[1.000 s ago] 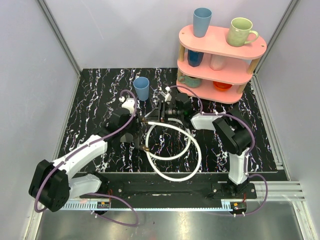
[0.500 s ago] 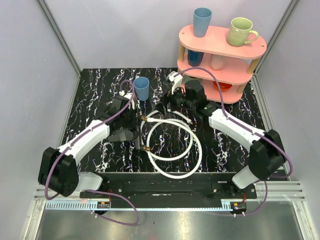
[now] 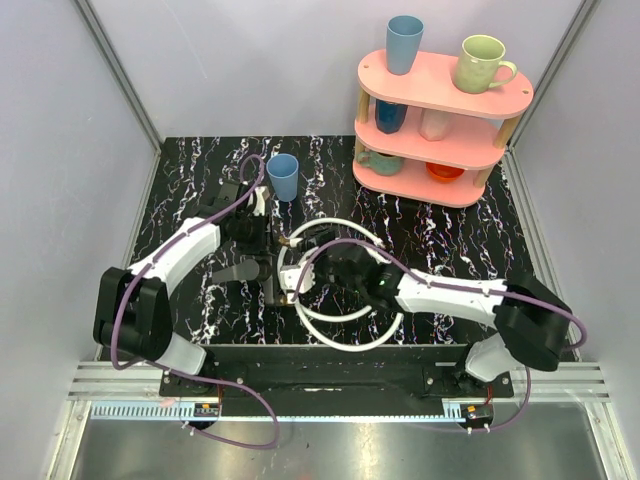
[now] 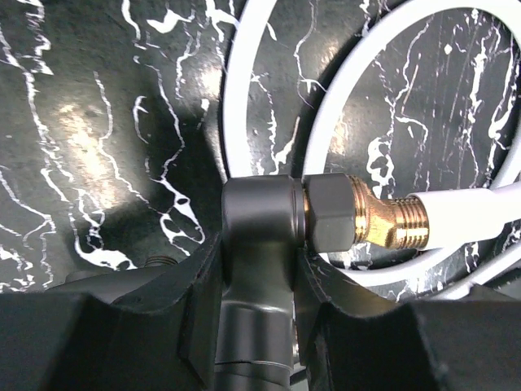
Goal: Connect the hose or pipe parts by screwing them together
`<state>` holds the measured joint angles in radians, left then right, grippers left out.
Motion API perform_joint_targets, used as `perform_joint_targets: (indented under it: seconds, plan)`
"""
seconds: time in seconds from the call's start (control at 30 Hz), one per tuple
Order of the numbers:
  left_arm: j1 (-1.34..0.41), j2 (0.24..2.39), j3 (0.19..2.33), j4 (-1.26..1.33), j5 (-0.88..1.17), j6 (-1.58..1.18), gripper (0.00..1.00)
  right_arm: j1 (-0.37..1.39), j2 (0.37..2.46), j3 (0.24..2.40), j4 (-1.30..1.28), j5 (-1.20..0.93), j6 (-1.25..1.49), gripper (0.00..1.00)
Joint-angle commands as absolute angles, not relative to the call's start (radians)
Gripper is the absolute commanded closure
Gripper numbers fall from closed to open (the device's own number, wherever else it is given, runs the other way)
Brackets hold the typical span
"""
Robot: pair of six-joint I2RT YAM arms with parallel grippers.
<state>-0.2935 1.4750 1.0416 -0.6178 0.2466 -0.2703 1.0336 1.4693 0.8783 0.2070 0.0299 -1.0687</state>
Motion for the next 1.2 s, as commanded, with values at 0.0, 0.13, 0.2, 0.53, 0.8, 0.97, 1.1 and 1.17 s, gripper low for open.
perform_joint_targets:
  seconds: [0.0,0.13,0.2,0.53,0.8,0.97,1.1,1.17]
  plan:
    - [-0.291,1.47,1.112,-0.592,0.403,-0.275,1.0,1.089,1.561,0.897,0.345,0.19,-1.294,0.12]
    - [-0.291,1.473,1.106,-0.592,0.423,-0.272,1.0,1.101,1.653,0.923,0.413,0.277,-1.338,0.16]
    - [-0.291,1.477,1.106,-0.594,0.434,-0.27,1.0,1.104,1.692,0.939,0.44,0.288,-1.357,0.19]
    - [-0.293,1.474,1.104,-0.583,0.48,-0.287,1.0,1.117,1.782,0.991,0.473,0.299,-1.365,0.69]
    - [-0.327,1.408,1.094,-0.523,0.451,-0.299,1.0,1.1,1.786,1.129,0.238,0.148,-1.096,1.0]
    - [-0.344,1.335,1.043,-0.431,0.442,-0.317,1.0,1.062,1.801,1.297,0.007,-0.052,-0.893,1.0]
    - [-0.344,1.252,0.98,-0.306,0.417,-0.337,1.0,1.0,1.845,1.44,-0.17,-0.228,-0.678,1.0]
    - [-0.348,1.233,0.968,-0.281,0.425,-0.342,1.0,0.971,1.885,1.515,-0.24,-0.282,-0.605,1.0]
